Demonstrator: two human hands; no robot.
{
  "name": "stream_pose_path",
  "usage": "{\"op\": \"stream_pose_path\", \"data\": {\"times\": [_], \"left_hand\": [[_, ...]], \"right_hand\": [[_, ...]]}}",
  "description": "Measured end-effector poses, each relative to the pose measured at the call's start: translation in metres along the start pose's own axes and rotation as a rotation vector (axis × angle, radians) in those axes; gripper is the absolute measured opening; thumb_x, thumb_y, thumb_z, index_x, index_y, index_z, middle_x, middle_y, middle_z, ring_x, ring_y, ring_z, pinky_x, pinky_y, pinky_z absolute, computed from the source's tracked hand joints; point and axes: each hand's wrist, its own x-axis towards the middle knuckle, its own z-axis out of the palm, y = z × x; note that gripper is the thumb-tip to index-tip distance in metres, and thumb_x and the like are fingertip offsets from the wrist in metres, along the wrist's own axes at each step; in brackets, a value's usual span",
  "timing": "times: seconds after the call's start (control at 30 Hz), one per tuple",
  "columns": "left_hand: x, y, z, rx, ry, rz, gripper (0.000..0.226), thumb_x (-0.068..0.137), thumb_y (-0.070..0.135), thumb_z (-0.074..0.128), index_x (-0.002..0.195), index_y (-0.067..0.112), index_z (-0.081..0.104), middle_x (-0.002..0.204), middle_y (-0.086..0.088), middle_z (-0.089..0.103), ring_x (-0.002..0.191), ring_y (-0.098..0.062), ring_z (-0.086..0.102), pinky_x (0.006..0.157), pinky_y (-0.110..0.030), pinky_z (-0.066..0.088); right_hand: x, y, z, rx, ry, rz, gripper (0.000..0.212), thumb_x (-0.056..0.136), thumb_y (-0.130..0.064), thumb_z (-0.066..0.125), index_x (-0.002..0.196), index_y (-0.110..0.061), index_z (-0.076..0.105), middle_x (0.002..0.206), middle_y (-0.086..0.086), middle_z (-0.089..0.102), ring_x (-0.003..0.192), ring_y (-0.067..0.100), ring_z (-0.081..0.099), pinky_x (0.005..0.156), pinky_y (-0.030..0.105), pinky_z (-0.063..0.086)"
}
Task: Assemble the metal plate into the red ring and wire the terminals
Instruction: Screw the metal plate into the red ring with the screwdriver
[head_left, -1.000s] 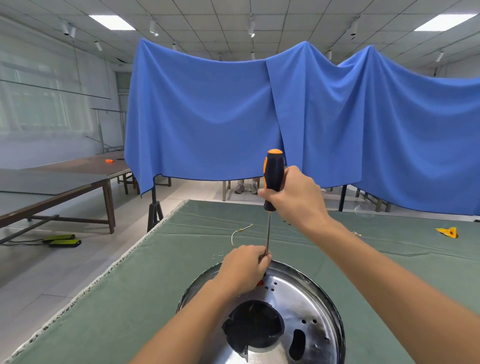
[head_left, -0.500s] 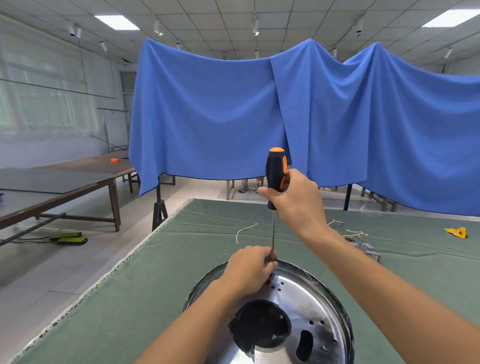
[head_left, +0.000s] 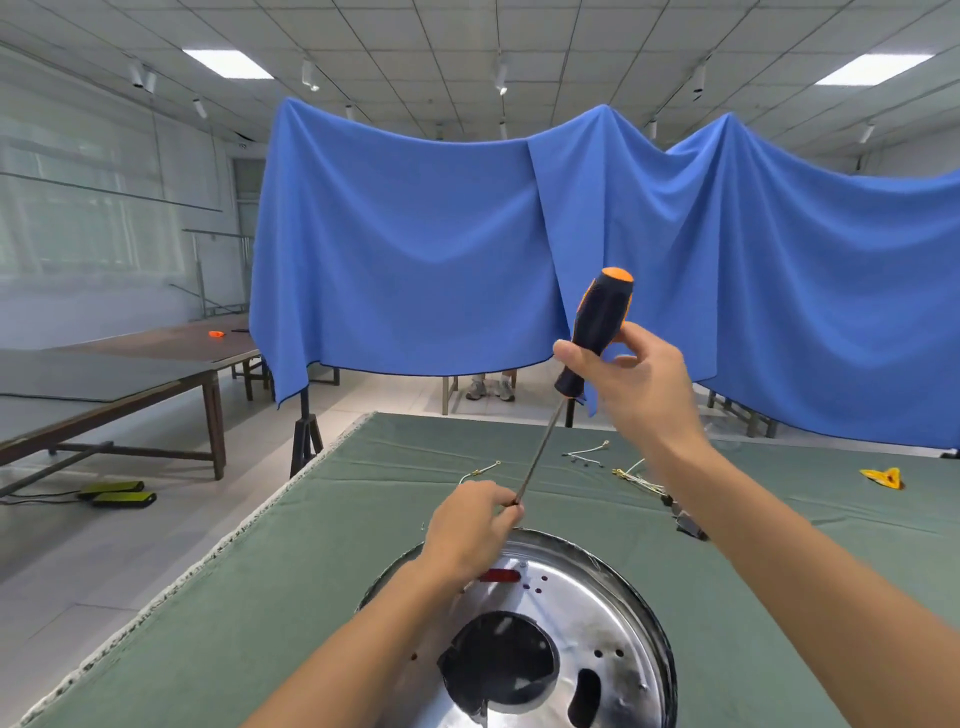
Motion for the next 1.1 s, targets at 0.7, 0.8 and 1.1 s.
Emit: {"op": "stream_pose_path", "data": {"times": [0.7,0.8,1.1], "left_hand": [[0.014,-0.103,-0.028,-0.330,0.098,-0.521,0.009,0.082,0.003,0.068,0.091,0.000,0.067,0.076,-0.013,0.065,0.054,-0.018,0.054,0.048,-0.023,0.045],[0.021,-0.116,-0.016,-0.237,0.108,-0.510,0.012,0.080,0.022,0.074,0.087,0.013,0.070,0.079,-0.004,0.070,0.071,-0.020,0.065,0.073,-0.031,0.053],[0.030,-0.119,-0.003,0.169,0.102,-0.503,0.013,0.081,0.045,0.066,0.088,0.035,0.071,0.093,0.013,0.069,0.094,-0.015,0.062,0.074,-0.027,0.042]], "right_hand": [[-0.050,0.090,0.064,0.117,-0.348,0.433,0.037,0.081,-0.005,0.051,0.109,-0.030,0.047,0.072,0.003,0.053,0.042,0.014,0.040,0.041,0.023,0.035],[-0.051,0.107,0.078,-0.076,-0.300,0.390,0.042,0.081,-0.011,0.057,0.109,-0.033,0.035,0.085,0.001,0.059,0.054,0.017,0.048,0.058,0.034,0.049],[-0.053,0.125,0.082,-0.209,-0.316,0.328,0.037,0.082,-0.019,0.053,0.110,-0.034,0.035,0.071,-0.003,0.057,0.054,0.014,0.050,0.051,0.026,0.038]]}}
